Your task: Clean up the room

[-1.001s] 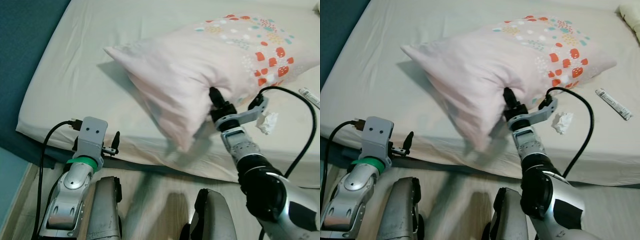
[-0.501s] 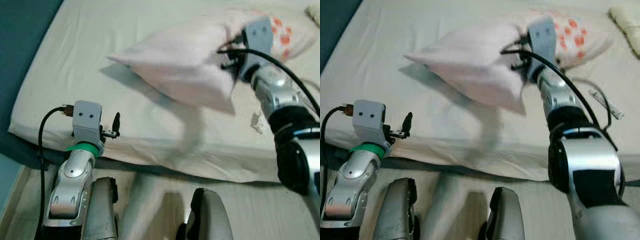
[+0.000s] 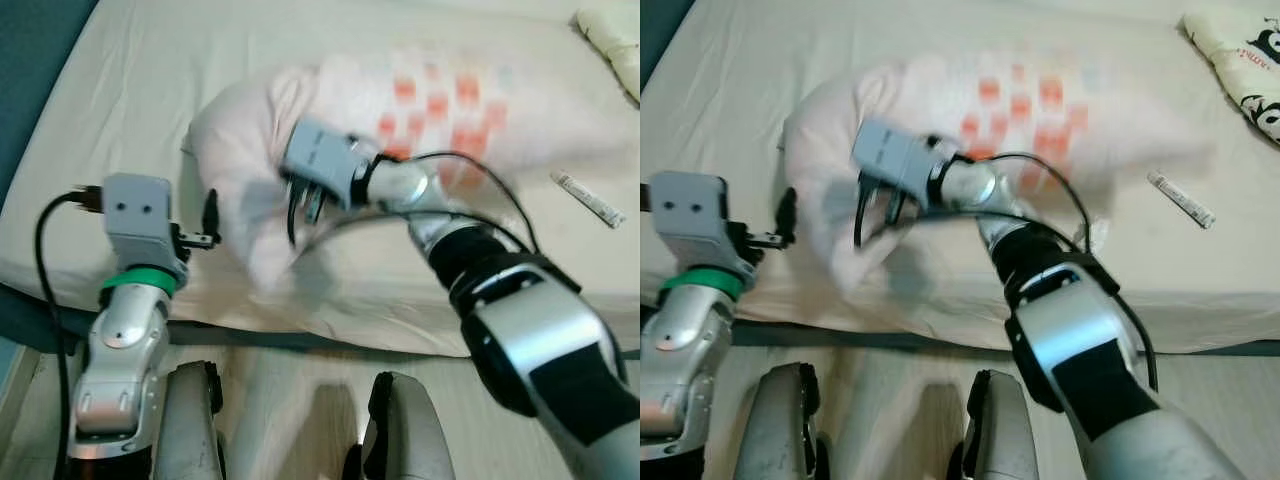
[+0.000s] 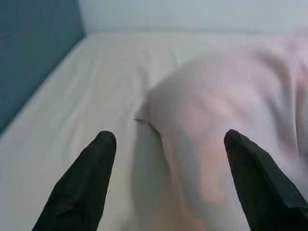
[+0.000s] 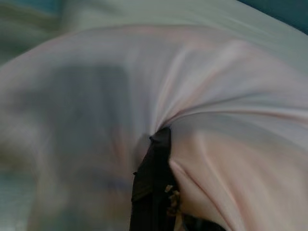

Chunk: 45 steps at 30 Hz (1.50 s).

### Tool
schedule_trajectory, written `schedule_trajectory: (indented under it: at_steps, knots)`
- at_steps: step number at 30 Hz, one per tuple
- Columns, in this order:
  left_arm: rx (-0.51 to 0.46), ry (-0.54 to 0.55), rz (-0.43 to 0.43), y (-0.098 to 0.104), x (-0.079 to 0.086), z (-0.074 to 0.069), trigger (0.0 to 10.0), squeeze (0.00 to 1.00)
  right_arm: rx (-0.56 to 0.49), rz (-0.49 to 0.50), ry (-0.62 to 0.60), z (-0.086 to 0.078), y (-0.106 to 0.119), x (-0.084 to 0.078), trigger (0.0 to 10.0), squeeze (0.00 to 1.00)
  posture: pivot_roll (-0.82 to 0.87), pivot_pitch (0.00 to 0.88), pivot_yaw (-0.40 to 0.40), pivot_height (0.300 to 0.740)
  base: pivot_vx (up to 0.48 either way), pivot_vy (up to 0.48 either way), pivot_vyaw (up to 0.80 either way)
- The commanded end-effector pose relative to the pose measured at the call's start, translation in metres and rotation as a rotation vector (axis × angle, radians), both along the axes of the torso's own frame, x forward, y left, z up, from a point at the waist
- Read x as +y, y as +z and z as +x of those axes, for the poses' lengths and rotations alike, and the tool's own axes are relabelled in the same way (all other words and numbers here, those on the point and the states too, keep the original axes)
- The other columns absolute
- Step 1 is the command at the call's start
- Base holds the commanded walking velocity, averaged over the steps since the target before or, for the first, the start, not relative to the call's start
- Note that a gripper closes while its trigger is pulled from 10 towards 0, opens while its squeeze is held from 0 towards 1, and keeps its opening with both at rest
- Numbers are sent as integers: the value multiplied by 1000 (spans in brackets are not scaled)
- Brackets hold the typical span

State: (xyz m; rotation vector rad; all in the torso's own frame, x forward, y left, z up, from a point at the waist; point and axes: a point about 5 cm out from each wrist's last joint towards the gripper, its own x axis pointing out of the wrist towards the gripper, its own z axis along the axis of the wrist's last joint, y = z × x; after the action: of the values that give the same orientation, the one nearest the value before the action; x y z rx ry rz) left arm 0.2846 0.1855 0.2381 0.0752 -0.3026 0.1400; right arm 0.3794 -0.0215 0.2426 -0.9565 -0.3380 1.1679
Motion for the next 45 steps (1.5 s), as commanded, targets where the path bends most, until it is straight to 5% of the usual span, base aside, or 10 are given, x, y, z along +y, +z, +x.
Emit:
schedule_trajectory:
  at_steps: [1,8,11,15,18,31,32,33,44,45]
  knots:
    - [-2,-12,-15,2,-5,-2,10000,1000,-145,37,134,-12,20,19,0,0,282,199,-96,530,0,0,0]
    - [-1,-23,-16,4,-8,1,10000,1000,-2,304,-128,9,27,-6,0,0,265,184,-89,530,0,0,0]
    - [20,-43,11,1,-11,3,10000,1000,349,552,-307,20,-6,-32,10000,0,265,178,-86,530,0,0,0]
    - [38,-41,21,-3,-10,3,10000,1000,506,653,-325,18,-25,-38,10000,0,265,178,-86,530,0,0,0]
    - [49,-42,39,-5,-11,4,10000,1000,797,707,-126,2,-55,-35,10000,1000,255,173,-76,530,0,0,0]
    - [77,-79,67,-13,-14,4,10000,1000,1069,1249,384,-59,-27,-93,10000,1000,231,164,-69,530,0,0,0]
    - [75,-93,81,-13,-15,2,10000,1000,1038,1273,352,-71,-30,-97,10000,0,222,165,-69,530,0,0,0]
    - [74,-103,91,-14,-15,1,10000,1000,1022,1282,338,-78,-32,-99,10000,0,222,165,-69,530,0,0,0]
    - [204,-306,219,-44,-39,-5,10000,984,608,1582,-918,-110,-139,-214,10000,0,175,175,-55,530,0,0,0]
    - [212,-301,240,-46,-39,-1,10000,0,592,1537,-1027,-112,-149,-219,10000,0,128,167,-44,530,0,0,0]
